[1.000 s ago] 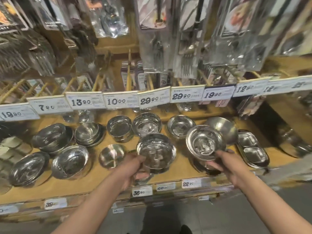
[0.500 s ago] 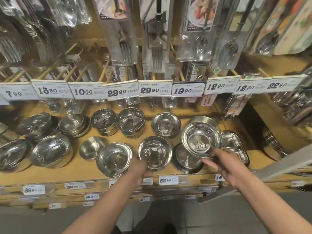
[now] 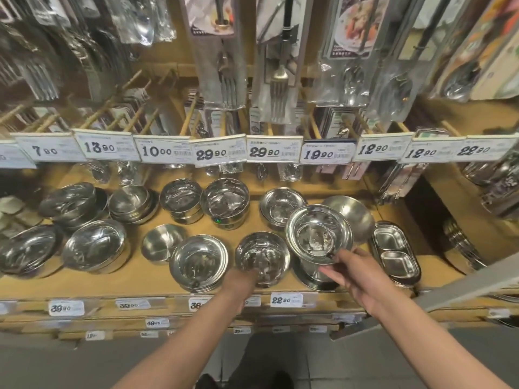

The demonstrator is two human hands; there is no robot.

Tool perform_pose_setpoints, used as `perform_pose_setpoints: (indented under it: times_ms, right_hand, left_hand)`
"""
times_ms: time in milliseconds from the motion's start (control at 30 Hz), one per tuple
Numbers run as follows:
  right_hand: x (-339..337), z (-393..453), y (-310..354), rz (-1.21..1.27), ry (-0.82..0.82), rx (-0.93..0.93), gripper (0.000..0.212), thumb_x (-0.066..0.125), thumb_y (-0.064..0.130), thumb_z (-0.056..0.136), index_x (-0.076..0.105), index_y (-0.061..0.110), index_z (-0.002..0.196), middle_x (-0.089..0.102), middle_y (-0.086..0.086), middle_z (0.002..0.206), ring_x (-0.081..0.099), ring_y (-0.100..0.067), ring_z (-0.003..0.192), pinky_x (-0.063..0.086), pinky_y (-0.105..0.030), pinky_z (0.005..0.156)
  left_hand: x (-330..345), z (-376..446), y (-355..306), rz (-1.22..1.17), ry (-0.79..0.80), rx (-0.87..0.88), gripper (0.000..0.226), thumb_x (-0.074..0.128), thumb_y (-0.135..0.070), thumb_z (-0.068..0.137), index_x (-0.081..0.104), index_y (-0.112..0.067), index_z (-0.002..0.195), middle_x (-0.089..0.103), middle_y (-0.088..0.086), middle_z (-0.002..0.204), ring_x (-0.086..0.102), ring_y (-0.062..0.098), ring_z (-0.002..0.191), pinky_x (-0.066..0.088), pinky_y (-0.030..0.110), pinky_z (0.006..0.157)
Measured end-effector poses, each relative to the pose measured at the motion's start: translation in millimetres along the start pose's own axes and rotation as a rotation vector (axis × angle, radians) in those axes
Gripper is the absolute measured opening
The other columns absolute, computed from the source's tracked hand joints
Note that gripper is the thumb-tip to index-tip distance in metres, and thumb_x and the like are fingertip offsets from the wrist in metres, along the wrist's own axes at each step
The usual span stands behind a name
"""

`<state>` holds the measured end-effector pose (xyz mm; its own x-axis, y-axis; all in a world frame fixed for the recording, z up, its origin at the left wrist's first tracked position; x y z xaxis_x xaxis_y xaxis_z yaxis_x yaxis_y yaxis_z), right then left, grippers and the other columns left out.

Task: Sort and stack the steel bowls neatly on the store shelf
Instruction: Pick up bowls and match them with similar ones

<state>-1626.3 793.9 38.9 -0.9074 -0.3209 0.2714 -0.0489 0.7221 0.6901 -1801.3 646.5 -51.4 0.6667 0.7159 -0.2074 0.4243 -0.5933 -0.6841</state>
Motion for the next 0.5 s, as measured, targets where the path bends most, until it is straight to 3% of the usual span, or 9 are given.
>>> perform_pose_setpoints:
  times_ms: [67,133,200,300,400,500]
  right_hand:
    - [15,0,-6,-0.016,0.005,0.006,0.029,0.049,-0.011,0.097,0.052,-0.002,0.124,0.066,-0.026,0.115,0.069,-0.041,0.107,0.062,-0.027,0.050]
    - [32,-2,-15,-0.029,0.015,0.011,0.035,0.050,-0.010,0.097,0.050,-0.004,0.132,0.065,-0.030,0.124,0.065,-0.043,0.116,0.062,-0.028,0.052]
    - [50,-4,-26,-0.024,0.026,0.012,0.036,0.052,-0.009,0.097,0.049,-0.001,0.132,0.066,-0.030,0.122,0.069,-0.042,0.110,0.063,-0.029,0.053]
    - [83,-4,-45,-0.021,0.060,0.040,0.032,0.053,-0.006,0.098,0.048,0.002,0.129,0.067,-0.029,0.117,0.075,-0.037,0.092,0.062,-0.028,0.052]
    - [116,-4,-68,-0.055,0.108,0.060,0.032,0.057,-0.007,0.096,0.051,-0.001,0.126,0.072,-0.025,0.108,0.077,-0.032,0.083,0.062,-0.028,0.052]
    - [145,-4,-90,-0.169,0.199,0.089,0.032,0.060,-0.005,0.095,0.052,0.000,0.125,0.078,-0.018,0.094,0.078,-0.025,0.075,0.061,-0.026,0.054]
  left_hand:
    - [-8,-12,-6,0.080,0.025,0.023,0.040,0.062,-0.019,0.097,0.057,-0.001,0.132,0.067,0.025,0.122,0.063,0.041,0.117,0.052,0.047,0.098]
    - [-24,-24,-9,0.171,0.042,0.029,0.027,0.058,-0.015,0.096,0.061,-0.002,0.120,0.069,0.013,0.095,0.067,0.026,0.086,0.055,0.032,0.073]
    - [-42,-35,-17,0.129,0.073,0.059,0.019,0.056,-0.012,0.095,0.063,-0.005,0.111,0.067,0.005,0.083,0.062,0.014,0.067,0.053,0.025,0.059]
    - [-75,-42,-34,-0.173,0.130,0.128,0.015,0.059,-0.014,0.093,0.065,-0.007,0.104,0.074,0.009,0.096,0.072,0.023,0.085,0.061,0.039,0.082]
    - [-105,-36,-45,-0.284,0.135,0.162,0.026,0.065,-0.017,0.089,0.062,-0.003,0.110,0.070,0.011,0.101,0.068,0.026,0.090,0.061,0.041,0.078]
    - [-139,-24,-42,-0.213,0.050,0.165,0.015,0.066,-0.008,0.092,0.059,-0.004,0.105,0.070,0.012,0.094,0.075,0.024,0.076,0.064,0.037,0.069]
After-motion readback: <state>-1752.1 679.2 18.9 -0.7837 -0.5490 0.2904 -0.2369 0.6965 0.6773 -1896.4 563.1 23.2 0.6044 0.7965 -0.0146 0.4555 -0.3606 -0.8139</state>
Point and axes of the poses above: each hand's wrist, its own z-axis towards the middle knuckle, its own x-axis out of the palm, y = z × x, the point moved 3 cm from there along z, towards the middle knuckle
